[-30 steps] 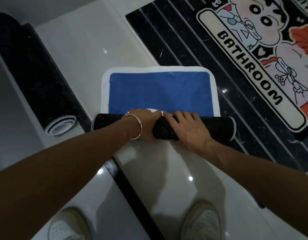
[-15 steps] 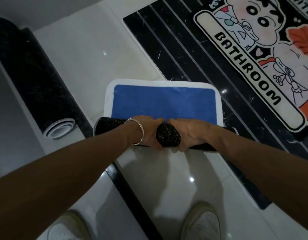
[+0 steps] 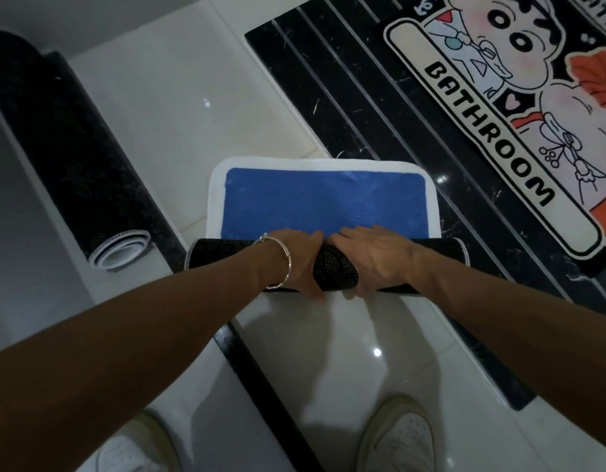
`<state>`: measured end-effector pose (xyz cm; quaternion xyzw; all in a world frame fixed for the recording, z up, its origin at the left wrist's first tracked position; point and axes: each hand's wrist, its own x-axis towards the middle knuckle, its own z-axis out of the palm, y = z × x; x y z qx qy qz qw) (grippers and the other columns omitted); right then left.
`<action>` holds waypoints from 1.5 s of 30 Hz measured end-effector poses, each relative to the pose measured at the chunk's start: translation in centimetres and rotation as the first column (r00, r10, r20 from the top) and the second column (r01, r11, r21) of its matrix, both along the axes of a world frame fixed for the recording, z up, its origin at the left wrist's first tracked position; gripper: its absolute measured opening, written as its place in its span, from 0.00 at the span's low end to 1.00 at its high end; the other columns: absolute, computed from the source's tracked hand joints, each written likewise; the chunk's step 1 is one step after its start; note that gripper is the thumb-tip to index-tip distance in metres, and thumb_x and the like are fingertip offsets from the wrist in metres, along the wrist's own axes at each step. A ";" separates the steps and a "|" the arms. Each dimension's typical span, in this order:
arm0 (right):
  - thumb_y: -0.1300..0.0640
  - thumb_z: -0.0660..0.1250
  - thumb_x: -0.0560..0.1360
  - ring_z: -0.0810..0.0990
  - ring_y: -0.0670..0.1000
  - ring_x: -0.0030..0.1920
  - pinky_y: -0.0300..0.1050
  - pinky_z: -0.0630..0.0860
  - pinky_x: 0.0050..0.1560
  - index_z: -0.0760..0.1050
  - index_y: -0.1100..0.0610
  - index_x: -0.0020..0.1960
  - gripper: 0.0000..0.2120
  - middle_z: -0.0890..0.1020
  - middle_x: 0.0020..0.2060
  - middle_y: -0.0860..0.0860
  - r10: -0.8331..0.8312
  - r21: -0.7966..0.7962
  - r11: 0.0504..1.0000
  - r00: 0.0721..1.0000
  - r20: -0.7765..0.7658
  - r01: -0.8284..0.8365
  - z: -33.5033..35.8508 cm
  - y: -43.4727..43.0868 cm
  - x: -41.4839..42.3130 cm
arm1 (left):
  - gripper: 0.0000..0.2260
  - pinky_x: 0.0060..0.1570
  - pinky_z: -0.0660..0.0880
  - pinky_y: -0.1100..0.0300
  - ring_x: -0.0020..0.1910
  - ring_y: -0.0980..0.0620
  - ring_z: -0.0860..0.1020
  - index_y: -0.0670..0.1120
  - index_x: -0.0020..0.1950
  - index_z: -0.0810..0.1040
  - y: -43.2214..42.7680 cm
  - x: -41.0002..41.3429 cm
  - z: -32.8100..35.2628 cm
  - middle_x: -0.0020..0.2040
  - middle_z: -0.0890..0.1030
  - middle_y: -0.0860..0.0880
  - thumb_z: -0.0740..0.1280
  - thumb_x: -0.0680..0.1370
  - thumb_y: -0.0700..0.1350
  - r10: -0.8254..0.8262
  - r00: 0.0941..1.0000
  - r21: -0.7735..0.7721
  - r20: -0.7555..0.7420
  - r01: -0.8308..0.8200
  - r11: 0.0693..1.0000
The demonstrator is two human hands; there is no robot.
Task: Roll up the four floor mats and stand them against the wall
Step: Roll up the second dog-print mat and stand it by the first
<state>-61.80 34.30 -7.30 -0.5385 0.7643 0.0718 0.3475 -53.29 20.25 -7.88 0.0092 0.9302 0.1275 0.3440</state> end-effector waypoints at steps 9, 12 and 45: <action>0.51 0.70 0.67 0.74 0.59 0.53 0.54 0.68 0.55 0.61 0.55 0.72 0.36 0.74 0.56 0.55 -0.083 -0.161 0.987 0.920 -0.383 0.022 -1.1 1.9 3.3 | 0.24 0.46 0.75 0.55 0.47 0.45 0.79 0.49 0.54 0.73 -1.0 -0.8 -0.5 0.49 0.81 0.48 0.71 0.66 0.63 0.020 0.999 0.047 -0.034 -0.018 0.999; 0.47 0.69 0.69 0.71 0.56 0.56 0.52 0.65 0.58 0.57 0.52 0.71 0.35 0.71 0.57 0.52 -0.096 -0.111 0.991 0.970 -0.223 0.073 -0.6 0.8 1.9 | 0.33 0.48 0.74 0.54 0.52 0.44 0.79 0.52 0.65 0.68 -1.2 -0.4 -1.0 0.55 0.79 0.49 0.72 0.64 0.64 0.045 0.997 0.061 -0.061 -0.041 0.997; 0.37 0.70 0.63 0.76 0.56 0.53 0.52 0.69 0.55 0.62 0.50 0.66 0.37 0.74 0.55 0.52 -0.135 -0.138 0.985 0.950 -0.280 0.100 -0.9 0.0 0.0 | 0.34 0.51 0.73 0.54 0.55 0.45 0.77 0.53 0.68 0.64 -2.7 -0.7 -0.1 0.58 0.76 0.49 0.72 0.66 0.59 0.022 0.987 0.003 -0.157 -0.022 1.000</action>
